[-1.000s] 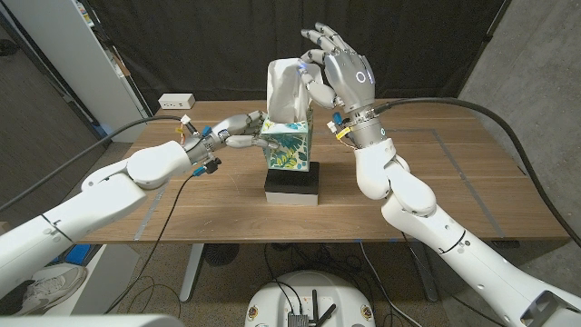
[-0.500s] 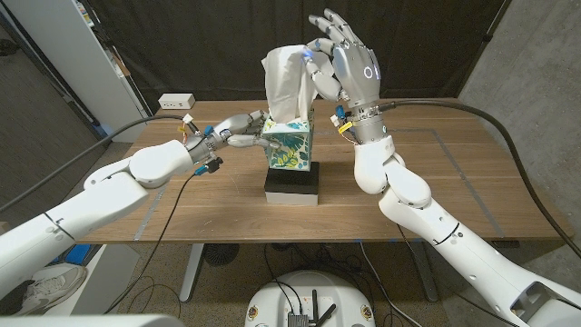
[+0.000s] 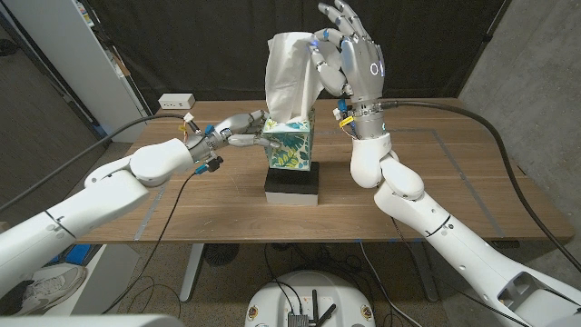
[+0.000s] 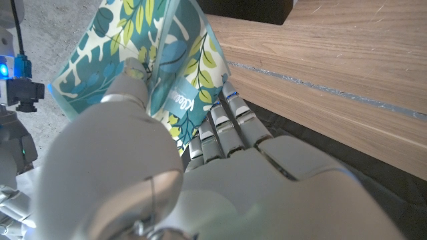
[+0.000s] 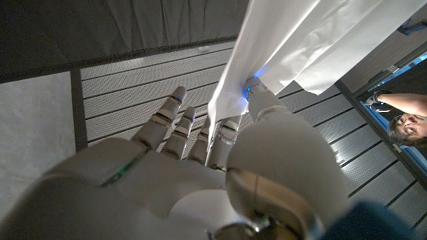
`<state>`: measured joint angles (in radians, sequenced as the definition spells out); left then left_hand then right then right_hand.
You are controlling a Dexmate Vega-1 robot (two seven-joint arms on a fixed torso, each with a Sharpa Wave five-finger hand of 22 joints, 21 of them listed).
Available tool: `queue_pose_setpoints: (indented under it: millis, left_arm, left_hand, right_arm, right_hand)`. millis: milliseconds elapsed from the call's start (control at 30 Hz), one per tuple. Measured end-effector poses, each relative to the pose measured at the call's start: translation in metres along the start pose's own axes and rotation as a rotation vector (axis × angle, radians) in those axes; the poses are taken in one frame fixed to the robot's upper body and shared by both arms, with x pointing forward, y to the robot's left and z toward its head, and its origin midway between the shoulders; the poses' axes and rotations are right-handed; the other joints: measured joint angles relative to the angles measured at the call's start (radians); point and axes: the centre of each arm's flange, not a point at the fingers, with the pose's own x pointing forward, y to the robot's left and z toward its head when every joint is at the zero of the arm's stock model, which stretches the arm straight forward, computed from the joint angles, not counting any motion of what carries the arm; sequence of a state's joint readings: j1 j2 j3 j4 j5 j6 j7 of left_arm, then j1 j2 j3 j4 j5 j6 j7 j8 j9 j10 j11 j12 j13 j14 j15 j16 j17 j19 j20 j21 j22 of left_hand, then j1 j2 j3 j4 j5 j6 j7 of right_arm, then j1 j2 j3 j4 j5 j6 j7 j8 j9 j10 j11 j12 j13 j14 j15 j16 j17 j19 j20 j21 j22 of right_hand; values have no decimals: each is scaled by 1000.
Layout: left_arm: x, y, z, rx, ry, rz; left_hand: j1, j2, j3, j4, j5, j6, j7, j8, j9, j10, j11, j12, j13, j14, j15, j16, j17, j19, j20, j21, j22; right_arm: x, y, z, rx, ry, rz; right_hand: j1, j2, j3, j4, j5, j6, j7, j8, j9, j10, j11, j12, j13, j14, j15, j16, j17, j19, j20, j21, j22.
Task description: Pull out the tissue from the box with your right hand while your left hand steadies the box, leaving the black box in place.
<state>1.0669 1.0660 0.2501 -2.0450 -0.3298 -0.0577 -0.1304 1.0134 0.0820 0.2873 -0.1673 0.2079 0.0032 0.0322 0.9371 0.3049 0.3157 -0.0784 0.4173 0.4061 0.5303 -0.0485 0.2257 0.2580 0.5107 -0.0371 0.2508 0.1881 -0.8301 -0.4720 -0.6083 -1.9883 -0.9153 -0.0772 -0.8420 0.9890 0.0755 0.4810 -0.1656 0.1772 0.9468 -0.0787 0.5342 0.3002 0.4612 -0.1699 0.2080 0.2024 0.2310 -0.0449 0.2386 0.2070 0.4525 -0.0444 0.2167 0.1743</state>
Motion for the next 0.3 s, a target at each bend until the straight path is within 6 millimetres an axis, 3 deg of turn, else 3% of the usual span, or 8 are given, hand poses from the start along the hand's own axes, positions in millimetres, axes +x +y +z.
queue_pose_setpoints:
  millis: [300]
  left_arm:
    - [0,6,-2,7,-5,-14]
  left_hand:
    - [0,0,2,2,0,0,0,0,-3,0,0,0,0,0,0,-2,0,0,0,-2,1]
  right_arm:
    - [1,2,-4,11,31,-71]
  right_hand:
    - [6,6,-7,-1,0,0,0,6,-6,0,0,0,0,4,4,0,5,0,0,0,0]
